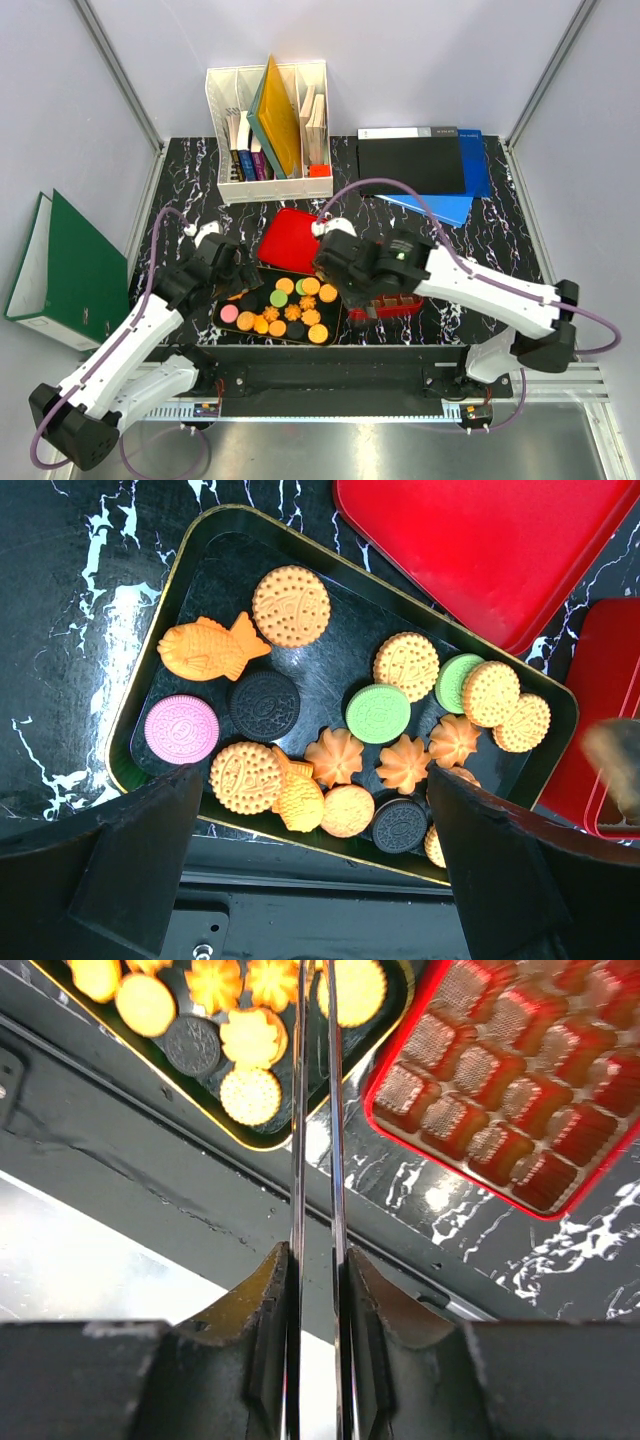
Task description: Pack the cookies
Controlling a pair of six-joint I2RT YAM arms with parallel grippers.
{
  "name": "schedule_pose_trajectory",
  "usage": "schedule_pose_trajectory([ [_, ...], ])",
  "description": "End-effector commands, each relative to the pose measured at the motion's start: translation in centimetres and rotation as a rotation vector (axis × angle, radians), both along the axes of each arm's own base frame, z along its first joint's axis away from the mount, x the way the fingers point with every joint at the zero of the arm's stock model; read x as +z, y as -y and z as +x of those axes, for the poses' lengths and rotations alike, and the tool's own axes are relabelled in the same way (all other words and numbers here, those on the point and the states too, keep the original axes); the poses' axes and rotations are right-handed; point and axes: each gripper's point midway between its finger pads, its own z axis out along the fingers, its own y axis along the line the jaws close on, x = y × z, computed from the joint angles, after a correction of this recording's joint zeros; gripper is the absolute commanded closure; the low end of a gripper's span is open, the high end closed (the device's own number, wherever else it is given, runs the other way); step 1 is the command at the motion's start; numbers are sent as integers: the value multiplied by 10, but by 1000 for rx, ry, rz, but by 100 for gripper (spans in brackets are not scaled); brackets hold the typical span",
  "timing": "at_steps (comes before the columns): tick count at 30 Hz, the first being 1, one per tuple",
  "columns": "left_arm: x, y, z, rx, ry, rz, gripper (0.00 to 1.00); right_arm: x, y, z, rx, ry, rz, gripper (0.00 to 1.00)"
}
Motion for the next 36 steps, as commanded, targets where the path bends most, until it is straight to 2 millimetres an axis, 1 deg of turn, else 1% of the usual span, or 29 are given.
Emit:
schedule_pose_trajectory([
  [1, 5, 7, 9, -19, 31, -18, 2, 40, 25, 8, -82, 94, 47, 82],
  [3, 4, 8, 10, -21, 29, -20, 2, 40, 29, 6, -86, 92, 46, 83],
  [4, 5, 9, 11, -22, 32, -22, 2, 40, 30, 4, -86, 82, 54, 79],
  [6, 5, 10, 11, -24, 30, -25, 2, 29, 27, -1, -69, 53, 47, 70],
  [8, 3, 11, 11, -28, 24, -26, 2, 17, 20, -10, -43, -5, 51, 63],
  [13, 1, 12, 9, -28, 20, -35, 2, 1, 4, -24, 5, -93, 94, 60],
  [17, -3, 11, 6, -26, 13, -34, 2, -4, -3, -34, 51, -133, 106, 54],
  [21, -5, 11, 5, -27, 8, -36, 2, -4, -11, -37, 75, -148, 132, 53],
  [26, -5, 11, 5, -28, 7, -36, 2, -14, -17, -43, 101, -175, 110, 50],
  [29, -6, 11, 5, -30, 3, -35, 2, -24, -17, -47, 107, -196, 86, 49],
  [36, -9, 11, 3, -33, -4, -30, 2, -44, -10, -52, 106, -224, 26, 47],
])
